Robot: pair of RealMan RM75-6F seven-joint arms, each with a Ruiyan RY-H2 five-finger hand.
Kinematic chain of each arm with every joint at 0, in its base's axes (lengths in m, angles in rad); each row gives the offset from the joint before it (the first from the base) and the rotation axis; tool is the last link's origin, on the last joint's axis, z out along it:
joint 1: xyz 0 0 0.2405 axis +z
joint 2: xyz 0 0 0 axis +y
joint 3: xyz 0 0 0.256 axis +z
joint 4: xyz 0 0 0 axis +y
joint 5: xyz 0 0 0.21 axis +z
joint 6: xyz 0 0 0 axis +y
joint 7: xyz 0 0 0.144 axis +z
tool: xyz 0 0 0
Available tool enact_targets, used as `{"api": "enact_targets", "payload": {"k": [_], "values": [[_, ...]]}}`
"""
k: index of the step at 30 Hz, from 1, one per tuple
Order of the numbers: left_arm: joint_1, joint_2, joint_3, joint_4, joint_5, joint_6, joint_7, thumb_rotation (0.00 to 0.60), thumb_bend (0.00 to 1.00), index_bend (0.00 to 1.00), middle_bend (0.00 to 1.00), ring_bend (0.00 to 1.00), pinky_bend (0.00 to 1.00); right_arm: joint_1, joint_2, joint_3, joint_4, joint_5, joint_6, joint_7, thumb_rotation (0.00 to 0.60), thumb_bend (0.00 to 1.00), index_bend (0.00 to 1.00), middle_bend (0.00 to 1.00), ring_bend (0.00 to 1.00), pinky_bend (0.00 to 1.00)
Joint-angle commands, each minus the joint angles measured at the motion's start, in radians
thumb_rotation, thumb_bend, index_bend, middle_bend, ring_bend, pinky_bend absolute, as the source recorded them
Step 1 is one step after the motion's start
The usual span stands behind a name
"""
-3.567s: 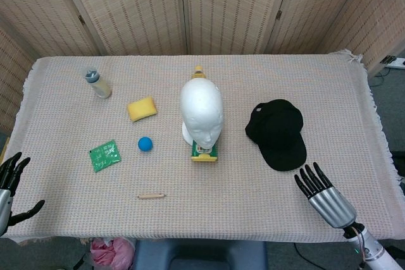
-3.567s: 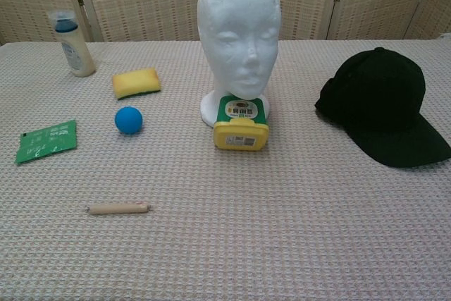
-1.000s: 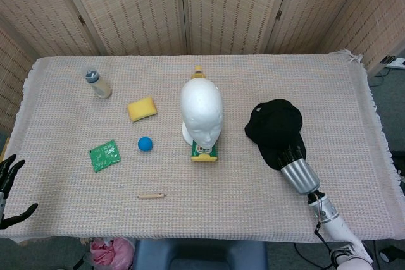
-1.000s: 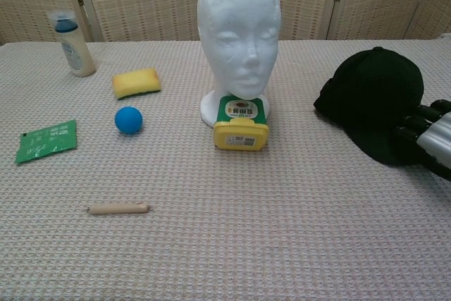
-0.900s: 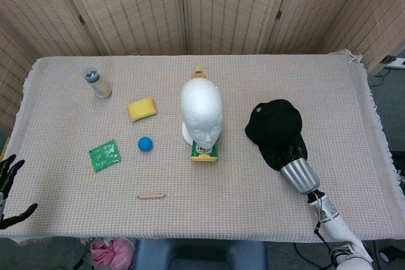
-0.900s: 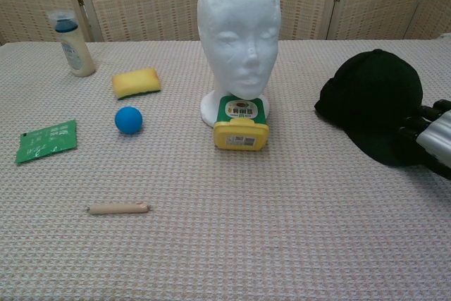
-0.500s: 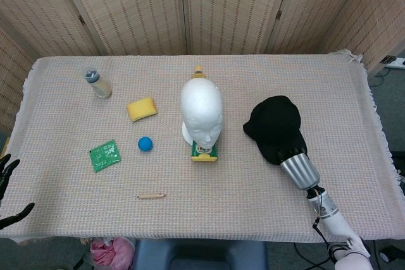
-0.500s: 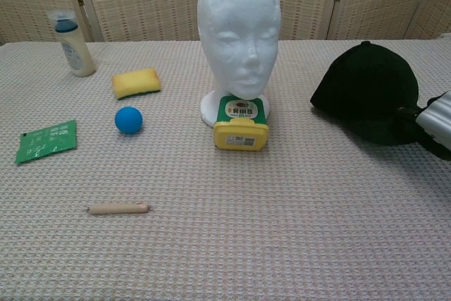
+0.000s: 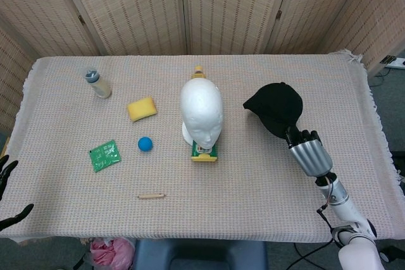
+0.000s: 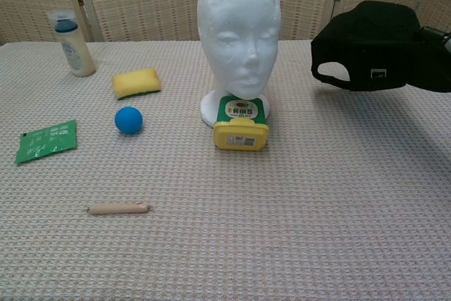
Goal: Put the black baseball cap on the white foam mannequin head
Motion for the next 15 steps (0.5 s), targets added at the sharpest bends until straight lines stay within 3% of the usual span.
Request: {"api": "enact_targets", "payload": {"k": [1,15], "values": [[0.001,0.001,0.0,0.001,0.0,0.002,-0.002,0.6,0.2,0.0,0.0,0.0,0.17,0.038,0.036,-0.021,0.002,-0.021,0.034,-0.063,0.6,0.58,1.0,0.84,0.8,0.96],[0.005,0.007,0.004,0.001,0.008,0.005,-0.016,0.6,0.2,0.0,0.0,0.0,0.17,0.24,0.132,-0.04,-0.091,-0.06,0.236,-0.31,0.6,0.59,1.0,0.85,0.81,0.97]]}}
